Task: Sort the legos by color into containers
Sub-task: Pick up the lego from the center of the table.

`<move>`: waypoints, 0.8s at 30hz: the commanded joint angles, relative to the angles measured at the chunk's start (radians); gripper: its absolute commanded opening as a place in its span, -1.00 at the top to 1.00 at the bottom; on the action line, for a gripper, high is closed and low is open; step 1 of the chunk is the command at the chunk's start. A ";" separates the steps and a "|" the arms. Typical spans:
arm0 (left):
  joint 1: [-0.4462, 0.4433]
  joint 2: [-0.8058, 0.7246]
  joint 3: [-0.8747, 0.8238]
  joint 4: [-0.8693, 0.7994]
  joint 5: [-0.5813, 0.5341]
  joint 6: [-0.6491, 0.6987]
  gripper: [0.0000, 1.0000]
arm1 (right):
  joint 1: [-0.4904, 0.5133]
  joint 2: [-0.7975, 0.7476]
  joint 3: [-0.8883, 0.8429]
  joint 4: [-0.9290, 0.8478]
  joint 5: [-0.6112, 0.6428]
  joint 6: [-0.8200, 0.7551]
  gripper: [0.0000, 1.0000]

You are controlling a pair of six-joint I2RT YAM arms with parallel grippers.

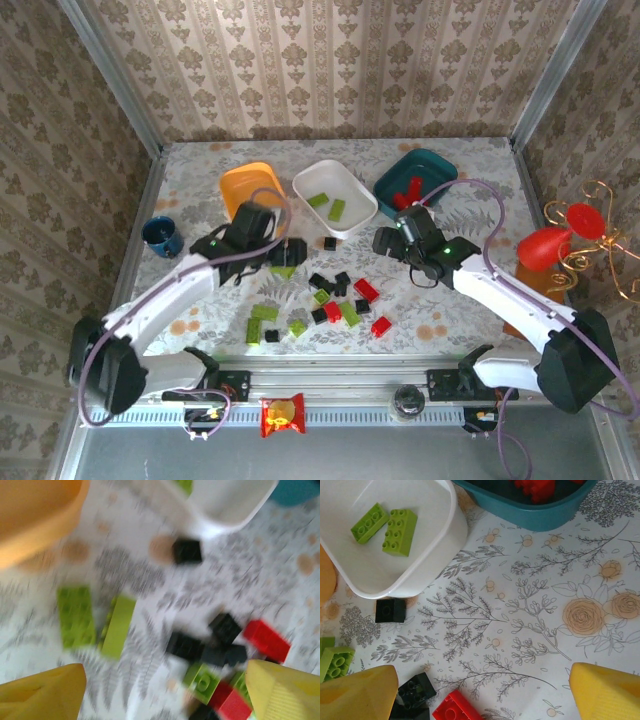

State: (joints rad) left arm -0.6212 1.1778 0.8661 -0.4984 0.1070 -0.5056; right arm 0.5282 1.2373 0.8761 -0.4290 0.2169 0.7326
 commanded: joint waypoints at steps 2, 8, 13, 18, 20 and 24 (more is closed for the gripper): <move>-0.003 -0.092 -0.149 -0.114 -0.033 -0.068 -0.68 | -0.002 0.033 -0.011 0.037 -0.014 -0.007 -0.80; 0.007 -0.037 -0.163 -0.036 -0.108 -0.025 -0.47 | -0.001 0.065 0.014 0.041 -0.041 -0.005 -0.80; 0.087 0.093 -0.070 0.071 -0.108 0.047 -0.30 | 0.000 0.027 0.004 0.028 -0.024 -0.009 -0.80; 0.109 0.246 0.009 0.154 -0.115 0.089 -0.21 | 0.000 -0.010 -0.012 0.016 -0.008 -0.007 -0.80; 0.108 0.306 0.029 0.180 -0.112 0.094 -0.17 | -0.001 -0.018 -0.012 0.010 -0.005 -0.008 -0.80; 0.095 0.391 0.046 0.197 -0.139 0.098 -0.15 | -0.002 -0.031 -0.011 0.001 0.002 -0.013 -0.80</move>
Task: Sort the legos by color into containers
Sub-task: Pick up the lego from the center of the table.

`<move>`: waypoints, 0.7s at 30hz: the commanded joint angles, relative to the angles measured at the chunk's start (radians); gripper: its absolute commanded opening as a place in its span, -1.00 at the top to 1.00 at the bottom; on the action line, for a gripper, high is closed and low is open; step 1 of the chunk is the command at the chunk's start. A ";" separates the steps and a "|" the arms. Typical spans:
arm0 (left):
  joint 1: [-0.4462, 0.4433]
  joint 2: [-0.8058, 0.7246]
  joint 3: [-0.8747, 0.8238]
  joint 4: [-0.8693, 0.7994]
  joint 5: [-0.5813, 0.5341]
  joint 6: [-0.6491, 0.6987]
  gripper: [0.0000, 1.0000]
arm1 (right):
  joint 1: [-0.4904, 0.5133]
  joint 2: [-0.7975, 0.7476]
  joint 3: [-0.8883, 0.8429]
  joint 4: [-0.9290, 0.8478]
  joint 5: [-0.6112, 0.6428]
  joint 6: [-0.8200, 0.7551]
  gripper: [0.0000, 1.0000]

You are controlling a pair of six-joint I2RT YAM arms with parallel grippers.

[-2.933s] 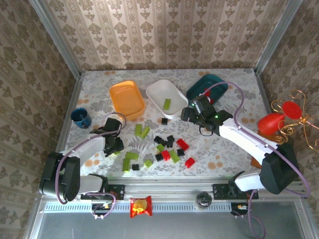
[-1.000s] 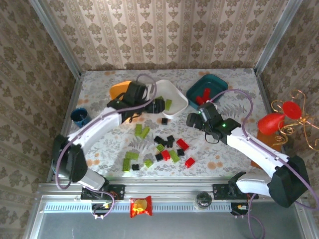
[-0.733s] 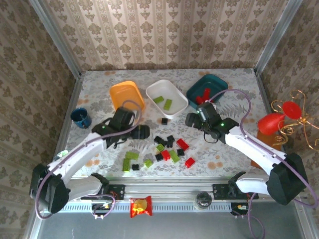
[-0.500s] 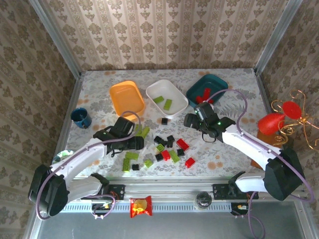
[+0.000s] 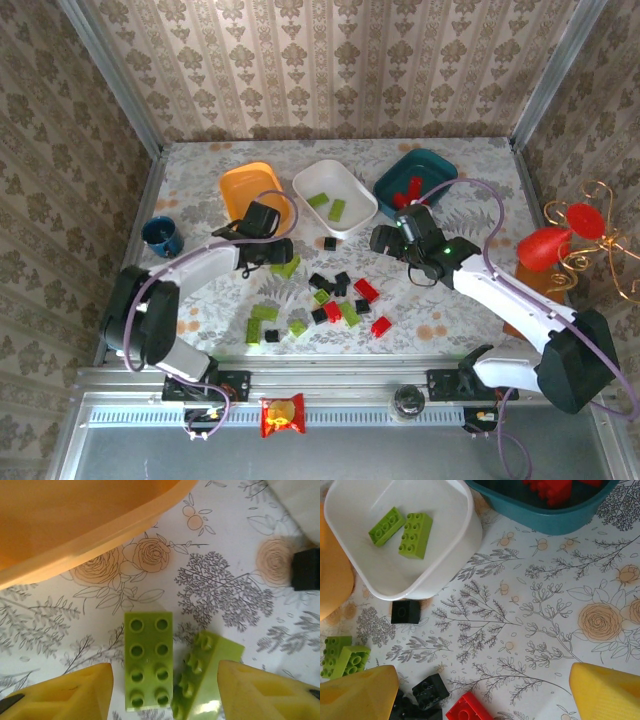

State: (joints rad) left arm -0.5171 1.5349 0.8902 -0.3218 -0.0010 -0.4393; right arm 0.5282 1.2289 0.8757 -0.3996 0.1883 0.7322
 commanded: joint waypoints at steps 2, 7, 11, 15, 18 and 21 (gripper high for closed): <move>-0.014 0.057 0.018 0.017 -0.075 0.030 -0.11 | -0.002 -0.032 -0.012 -0.031 0.034 -0.016 -0.80; -0.022 0.075 -0.001 0.013 -0.119 0.024 -0.03 | -0.002 -0.043 -0.017 -0.031 0.034 -0.017 -0.80; -0.038 0.107 -0.018 0.019 -0.115 0.014 -0.10 | -0.002 -0.051 -0.021 -0.028 0.034 -0.014 -0.80; -0.047 0.139 -0.034 0.031 -0.116 0.001 -0.07 | -0.002 -0.054 -0.022 -0.027 0.034 -0.013 -0.80; -0.047 0.152 -0.046 0.045 -0.111 -0.002 0.07 | -0.002 -0.057 -0.021 -0.030 0.036 -0.015 -0.80; -0.050 0.164 -0.049 0.046 -0.103 -0.005 0.17 | -0.002 -0.057 -0.021 -0.031 0.037 -0.013 -0.80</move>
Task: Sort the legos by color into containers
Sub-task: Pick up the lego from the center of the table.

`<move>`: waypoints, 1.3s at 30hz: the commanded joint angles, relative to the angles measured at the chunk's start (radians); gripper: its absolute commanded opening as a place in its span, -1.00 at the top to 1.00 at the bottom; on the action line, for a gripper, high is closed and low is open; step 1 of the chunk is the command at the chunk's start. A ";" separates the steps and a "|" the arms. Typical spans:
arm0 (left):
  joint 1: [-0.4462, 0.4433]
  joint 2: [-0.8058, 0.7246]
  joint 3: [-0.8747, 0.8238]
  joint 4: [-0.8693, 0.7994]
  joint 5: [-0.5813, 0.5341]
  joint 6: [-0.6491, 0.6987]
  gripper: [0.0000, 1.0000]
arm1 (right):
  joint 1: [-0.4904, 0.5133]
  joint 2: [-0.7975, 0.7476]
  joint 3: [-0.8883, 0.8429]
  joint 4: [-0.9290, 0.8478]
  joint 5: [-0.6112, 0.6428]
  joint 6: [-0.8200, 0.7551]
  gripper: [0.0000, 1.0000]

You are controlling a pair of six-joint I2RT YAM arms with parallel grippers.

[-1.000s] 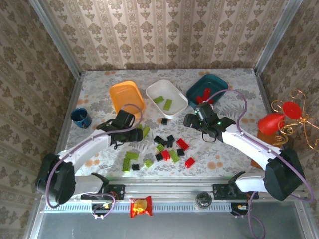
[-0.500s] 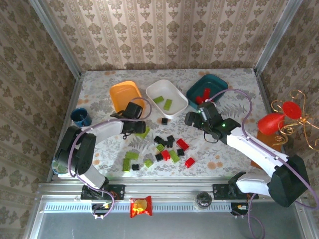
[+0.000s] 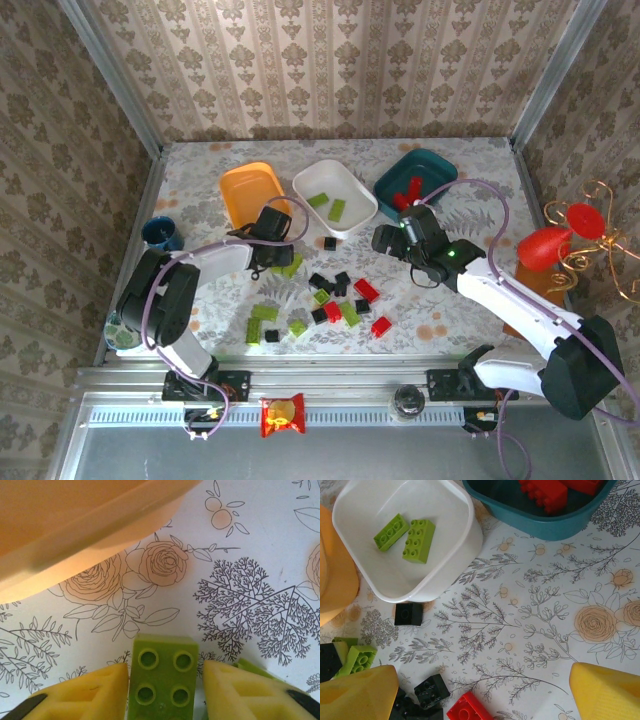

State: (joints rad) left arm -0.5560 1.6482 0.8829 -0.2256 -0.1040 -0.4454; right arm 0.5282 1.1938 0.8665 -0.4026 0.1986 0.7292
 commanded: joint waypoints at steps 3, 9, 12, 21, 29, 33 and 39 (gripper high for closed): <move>-0.016 0.057 -0.052 -0.055 -0.002 -0.005 0.07 | -0.002 -0.023 -0.015 -0.028 0.027 -0.010 -0.80; -0.016 0.018 -0.084 -0.085 -0.052 -0.012 0.19 | -0.002 -0.025 -0.018 -0.028 0.030 -0.010 -0.80; -0.016 -0.007 -0.102 -0.110 -0.066 -0.023 0.04 | -0.001 -0.024 -0.018 -0.025 0.029 -0.008 -0.80; -0.006 -0.128 -0.176 -0.149 -0.073 -0.065 0.11 | -0.004 -0.019 -0.021 -0.015 0.025 -0.008 -0.81; -0.016 -0.077 -0.128 -0.092 -0.033 -0.036 -0.01 | -0.004 -0.018 -0.018 -0.013 0.021 -0.005 -0.80; -0.015 -0.054 -0.107 -0.090 -0.046 -0.013 0.16 | -0.004 -0.031 -0.023 -0.020 0.024 -0.004 -0.80; -0.077 -0.193 -0.071 -0.171 -0.054 -0.013 0.34 | -0.004 -0.043 -0.026 -0.027 0.031 -0.005 -0.81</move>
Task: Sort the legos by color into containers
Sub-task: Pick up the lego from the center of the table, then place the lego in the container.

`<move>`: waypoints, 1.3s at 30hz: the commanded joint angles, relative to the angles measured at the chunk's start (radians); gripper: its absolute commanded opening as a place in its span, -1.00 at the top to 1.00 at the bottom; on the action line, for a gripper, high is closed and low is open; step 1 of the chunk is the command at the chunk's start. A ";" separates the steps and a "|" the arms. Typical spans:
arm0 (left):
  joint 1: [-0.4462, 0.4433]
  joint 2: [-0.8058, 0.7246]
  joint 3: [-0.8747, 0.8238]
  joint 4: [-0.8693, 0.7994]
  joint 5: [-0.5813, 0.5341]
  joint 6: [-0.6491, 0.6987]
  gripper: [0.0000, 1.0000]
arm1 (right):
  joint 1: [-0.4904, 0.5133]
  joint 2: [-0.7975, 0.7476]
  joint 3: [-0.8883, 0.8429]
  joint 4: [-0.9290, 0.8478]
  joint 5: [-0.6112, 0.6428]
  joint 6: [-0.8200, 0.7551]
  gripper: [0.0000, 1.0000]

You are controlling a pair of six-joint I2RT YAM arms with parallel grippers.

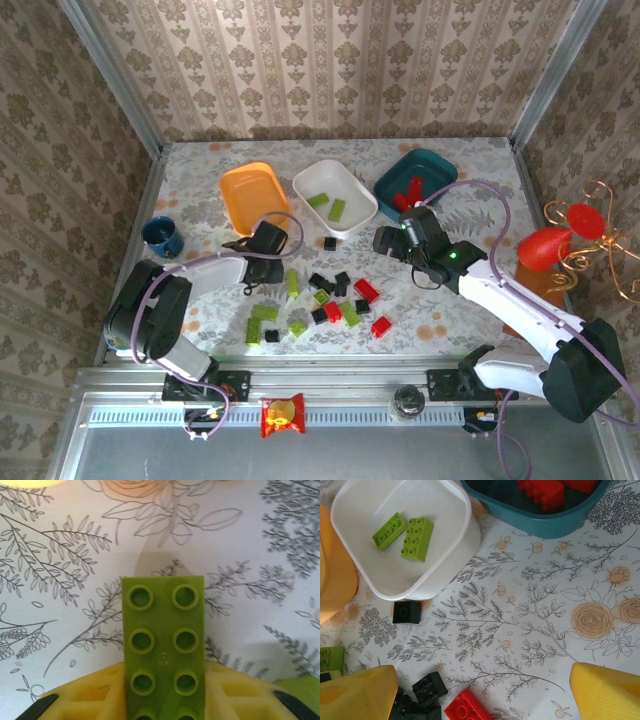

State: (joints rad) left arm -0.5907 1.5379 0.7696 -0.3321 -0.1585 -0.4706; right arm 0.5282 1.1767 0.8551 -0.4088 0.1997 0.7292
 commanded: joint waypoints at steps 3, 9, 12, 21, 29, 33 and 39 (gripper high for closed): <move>-0.111 -0.156 0.116 -0.132 -0.001 0.021 0.34 | -0.007 -0.032 -0.019 -0.018 0.037 -0.004 -0.81; -0.149 -0.033 0.390 -0.124 0.069 0.095 0.35 | -0.008 -0.043 -0.034 -0.016 0.048 0.011 -0.81; -0.136 0.128 0.571 -0.100 0.102 0.136 0.35 | -0.008 -0.045 -0.037 -0.029 0.050 0.018 -0.81; -0.066 0.563 1.024 -0.187 0.174 0.159 0.35 | -0.010 -0.088 -0.051 -0.063 0.061 0.029 -0.81; -0.061 0.592 1.088 -0.224 0.205 0.134 -0.25 | -0.010 -0.103 -0.051 -0.067 0.060 0.027 -0.82; -0.075 0.443 0.941 -0.178 0.240 0.104 -0.35 | -0.009 -0.098 -0.043 -0.063 0.054 0.021 -0.83; -0.108 0.153 0.559 -0.134 0.241 0.059 -0.40 | -0.011 -0.084 -0.044 -0.044 0.043 0.016 -0.83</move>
State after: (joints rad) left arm -0.6853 1.7866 1.4487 -0.4690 0.0643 -0.3695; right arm 0.5213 1.0927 0.8104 -0.4519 0.2291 0.7372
